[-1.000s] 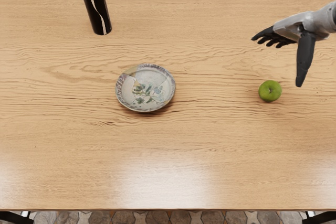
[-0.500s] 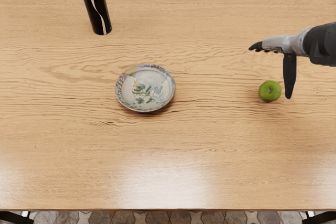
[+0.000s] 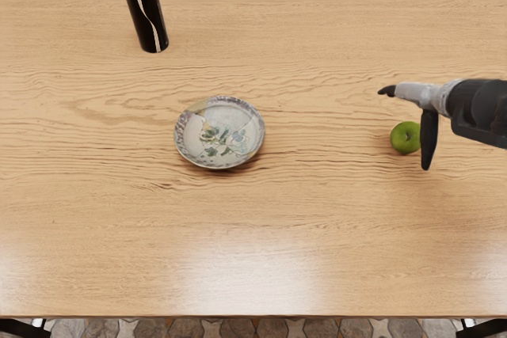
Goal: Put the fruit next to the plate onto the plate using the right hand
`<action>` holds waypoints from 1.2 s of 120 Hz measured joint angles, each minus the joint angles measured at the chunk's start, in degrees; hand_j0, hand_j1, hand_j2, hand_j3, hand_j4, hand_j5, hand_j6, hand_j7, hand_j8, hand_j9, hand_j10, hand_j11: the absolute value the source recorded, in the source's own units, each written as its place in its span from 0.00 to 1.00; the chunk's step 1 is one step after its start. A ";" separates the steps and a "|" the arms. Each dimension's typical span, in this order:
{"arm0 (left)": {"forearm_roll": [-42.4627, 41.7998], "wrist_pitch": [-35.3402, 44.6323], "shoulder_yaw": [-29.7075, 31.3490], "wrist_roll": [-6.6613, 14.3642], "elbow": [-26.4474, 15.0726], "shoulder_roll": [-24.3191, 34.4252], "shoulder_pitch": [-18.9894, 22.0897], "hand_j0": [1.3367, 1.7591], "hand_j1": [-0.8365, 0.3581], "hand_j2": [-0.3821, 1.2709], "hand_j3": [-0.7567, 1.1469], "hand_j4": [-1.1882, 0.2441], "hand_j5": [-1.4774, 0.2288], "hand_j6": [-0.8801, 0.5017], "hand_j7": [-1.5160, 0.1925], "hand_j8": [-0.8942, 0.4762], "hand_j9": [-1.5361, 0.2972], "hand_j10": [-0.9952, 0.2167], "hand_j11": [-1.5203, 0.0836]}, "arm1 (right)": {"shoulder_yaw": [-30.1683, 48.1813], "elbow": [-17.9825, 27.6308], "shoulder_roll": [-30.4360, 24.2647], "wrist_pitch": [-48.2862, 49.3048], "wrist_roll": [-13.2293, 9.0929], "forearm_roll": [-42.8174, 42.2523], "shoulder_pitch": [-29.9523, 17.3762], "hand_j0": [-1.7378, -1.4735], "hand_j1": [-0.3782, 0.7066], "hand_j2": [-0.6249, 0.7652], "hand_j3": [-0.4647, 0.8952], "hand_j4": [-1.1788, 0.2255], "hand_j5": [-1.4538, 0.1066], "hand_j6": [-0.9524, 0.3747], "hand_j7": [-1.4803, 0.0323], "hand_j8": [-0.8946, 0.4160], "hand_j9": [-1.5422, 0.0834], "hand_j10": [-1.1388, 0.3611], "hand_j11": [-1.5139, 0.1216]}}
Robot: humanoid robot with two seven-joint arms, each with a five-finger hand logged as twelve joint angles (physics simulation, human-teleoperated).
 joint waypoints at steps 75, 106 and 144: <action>0.00 -0.01 0.00 0.00 0.00 0.00 0.00 0.76 0.75 0.26 0.40 0.66 0.68 0.46 0.70 0.47 0.66 0.62 0.75 | -0.28 -9.13 7.26 -8.51 0.00 -6.49 -6.26 0.30 0.18 0.43 0.34 0.73 0.81 0.60 0.86 0.57 0.83 0.66 0.81; 0.00 0.01 0.00 0.00 -0.02 0.00 0.00 0.76 0.75 0.26 0.40 0.66 0.68 0.46 0.70 0.47 0.66 0.62 0.75 | -0.33 -9.48 7.58 -11.23 0.00 -7.18 -8.70 0.30 0.26 0.42 0.34 0.69 0.75 0.55 0.80 0.52 0.78 0.62 0.76; 0.00 0.00 0.00 0.00 -0.02 0.00 0.00 0.76 0.75 0.26 0.40 0.66 0.68 0.46 0.70 0.47 0.66 0.62 0.75 | -0.42 -10.32 7.64 -12.74 0.00 -7.37 -10.17 0.30 0.30 0.42 0.34 0.66 0.72 0.52 0.76 0.49 0.75 0.59 0.73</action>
